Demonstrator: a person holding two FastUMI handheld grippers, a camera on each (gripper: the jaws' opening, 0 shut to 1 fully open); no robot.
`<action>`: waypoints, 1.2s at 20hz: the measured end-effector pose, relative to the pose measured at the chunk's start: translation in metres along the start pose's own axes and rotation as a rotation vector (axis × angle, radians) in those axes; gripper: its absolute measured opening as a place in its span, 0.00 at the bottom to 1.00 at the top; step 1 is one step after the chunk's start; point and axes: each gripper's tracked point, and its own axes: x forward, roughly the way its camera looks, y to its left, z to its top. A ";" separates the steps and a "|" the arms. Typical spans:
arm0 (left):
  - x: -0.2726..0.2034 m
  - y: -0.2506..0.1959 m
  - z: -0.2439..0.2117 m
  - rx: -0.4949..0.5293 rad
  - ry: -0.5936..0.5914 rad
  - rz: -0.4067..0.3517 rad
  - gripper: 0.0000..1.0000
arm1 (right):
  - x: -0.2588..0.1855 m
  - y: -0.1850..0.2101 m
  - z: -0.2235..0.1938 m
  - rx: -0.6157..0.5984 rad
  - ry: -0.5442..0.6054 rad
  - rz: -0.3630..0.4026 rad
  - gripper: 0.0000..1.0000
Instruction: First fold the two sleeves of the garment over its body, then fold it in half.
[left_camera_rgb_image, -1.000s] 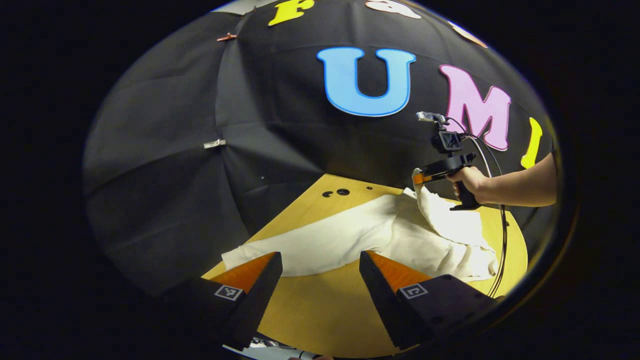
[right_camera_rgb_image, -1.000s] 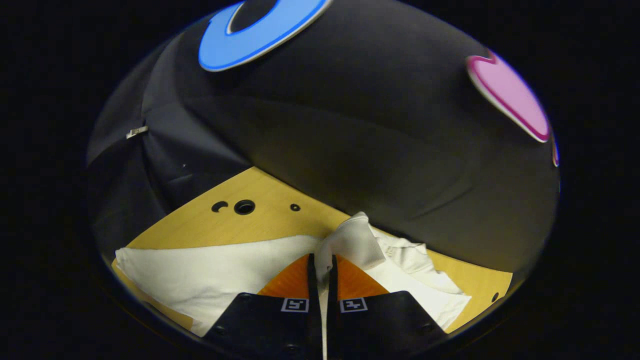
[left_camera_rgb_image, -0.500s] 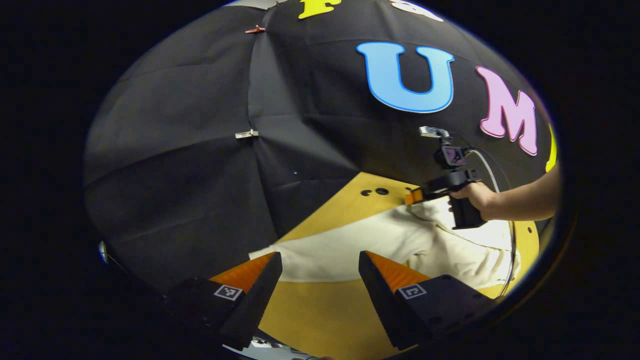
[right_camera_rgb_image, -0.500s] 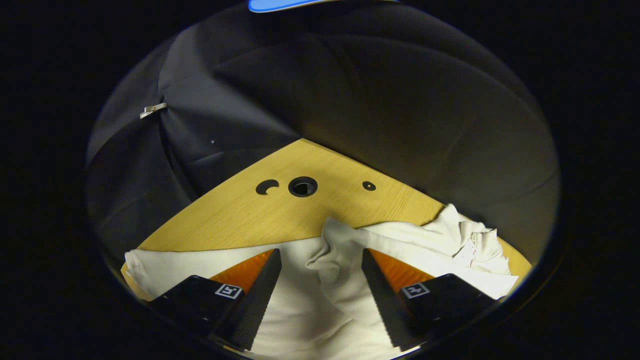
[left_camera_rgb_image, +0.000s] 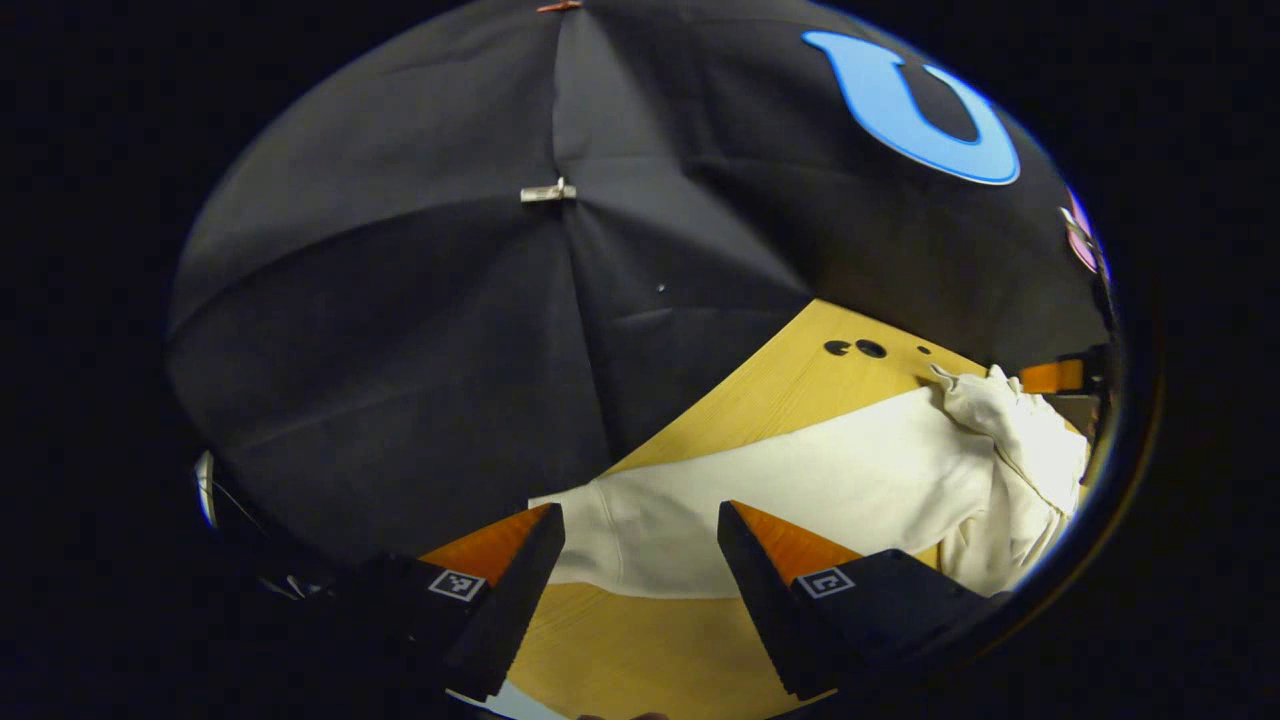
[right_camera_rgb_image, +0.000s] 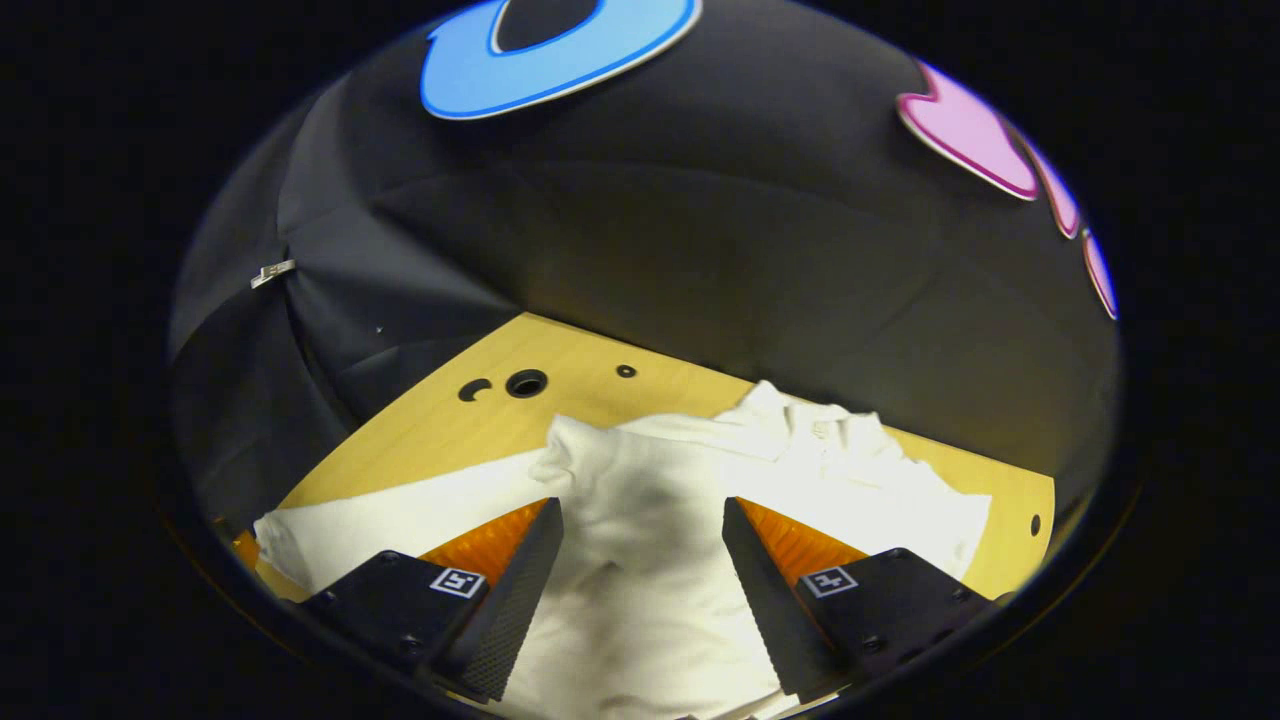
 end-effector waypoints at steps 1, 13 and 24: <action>0.009 0.006 -0.002 -0.004 0.016 0.016 0.97 | -0.009 -0.014 0.001 0.017 -0.009 -0.019 0.98; 0.034 0.022 -0.052 -0.041 0.160 0.089 0.98 | -0.133 -0.166 -0.029 0.206 -0.079 -0.240 0.98; 0.045 -0.017 -0.051 0.085 0.172 0.010 0.40 | -0.173 -0.183 -0.089 0.282 -0.043 -0.280 0.98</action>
